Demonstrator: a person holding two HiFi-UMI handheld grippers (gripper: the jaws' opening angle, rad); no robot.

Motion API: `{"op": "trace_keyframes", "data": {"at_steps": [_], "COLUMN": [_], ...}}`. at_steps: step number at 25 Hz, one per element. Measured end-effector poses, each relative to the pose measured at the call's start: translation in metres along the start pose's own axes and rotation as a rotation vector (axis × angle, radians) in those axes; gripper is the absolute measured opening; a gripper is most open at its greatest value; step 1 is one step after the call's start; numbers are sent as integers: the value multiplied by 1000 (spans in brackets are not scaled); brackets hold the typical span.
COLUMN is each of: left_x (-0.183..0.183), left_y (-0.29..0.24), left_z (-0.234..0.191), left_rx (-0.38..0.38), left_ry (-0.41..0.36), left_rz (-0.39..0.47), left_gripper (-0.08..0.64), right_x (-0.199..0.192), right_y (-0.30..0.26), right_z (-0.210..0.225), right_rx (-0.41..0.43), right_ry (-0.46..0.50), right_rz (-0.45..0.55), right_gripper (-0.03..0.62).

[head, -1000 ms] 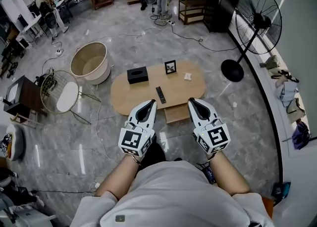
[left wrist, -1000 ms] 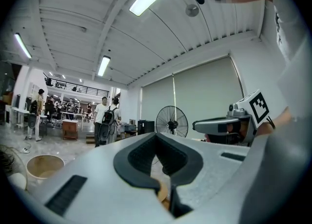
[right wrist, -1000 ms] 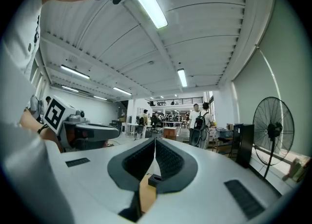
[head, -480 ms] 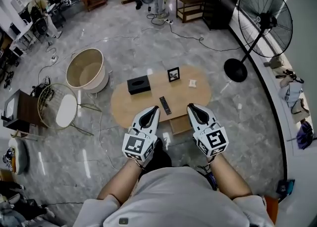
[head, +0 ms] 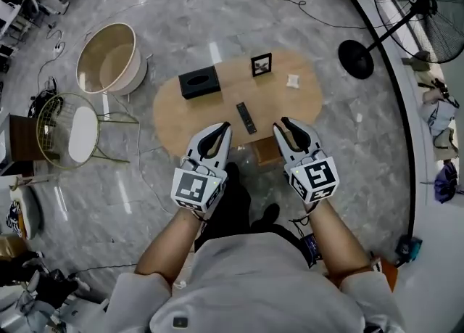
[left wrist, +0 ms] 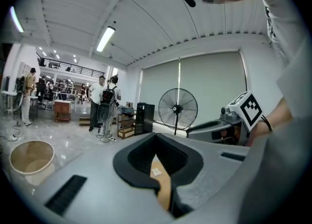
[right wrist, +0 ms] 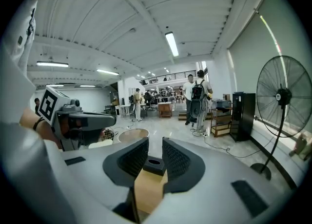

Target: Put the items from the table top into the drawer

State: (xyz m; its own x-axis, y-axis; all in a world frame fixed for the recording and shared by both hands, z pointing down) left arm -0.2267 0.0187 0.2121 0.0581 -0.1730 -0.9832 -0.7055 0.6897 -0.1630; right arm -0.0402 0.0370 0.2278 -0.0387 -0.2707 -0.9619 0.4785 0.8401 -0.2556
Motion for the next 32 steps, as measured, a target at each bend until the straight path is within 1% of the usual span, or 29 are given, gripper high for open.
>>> {"op": "trace_keyframes", "data": {"at_steps": [3,7,11,18,22,27,32], "left_x": [-29,-76,-125,-209,-258,-319,-367], "left_y": [-21,-43,-62,-90,-103,-114,-122], "left_z": [-27,-61,-84,-132,-146,-158,-167], "left_rx": [2,8,11,13,1,-1,-8], "left_ry": [22,53,74,112,121,170,196], "left_rz": [-40,-95,-149,-217,-257,-299,-331], "left_gripper": [9,9,9,9,9,9,9], "right_x": [-27,-73,-121,-214,-270,-337,-389], "right_y": [-38,-87,-126,-195,-223,-251,-279], "right_z": [13,24,31,38,43,51,58], "right_rx": [0,5,10,-1,-12,-36,-54], "right_ry": [-9,-27,-48,-85,-102,-137,-121], "right_rz": [-59,-138,-212,-327,-387,-461,-524], "right_gripper": [121,149,173,201,207,212,218]}}
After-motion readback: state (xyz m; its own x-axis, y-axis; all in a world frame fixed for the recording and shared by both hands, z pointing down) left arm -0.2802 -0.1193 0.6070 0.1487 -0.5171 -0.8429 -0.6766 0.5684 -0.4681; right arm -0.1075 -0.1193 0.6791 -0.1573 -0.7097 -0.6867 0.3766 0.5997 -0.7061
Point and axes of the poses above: the fingertips, and each gripper's own axes: y backward along the fingers, z to its right, x out of its top, the point moved 6 cm from there along y, backward along the fingers, and after that the axes turned 2 degrees about z, right-handed, at the moved point
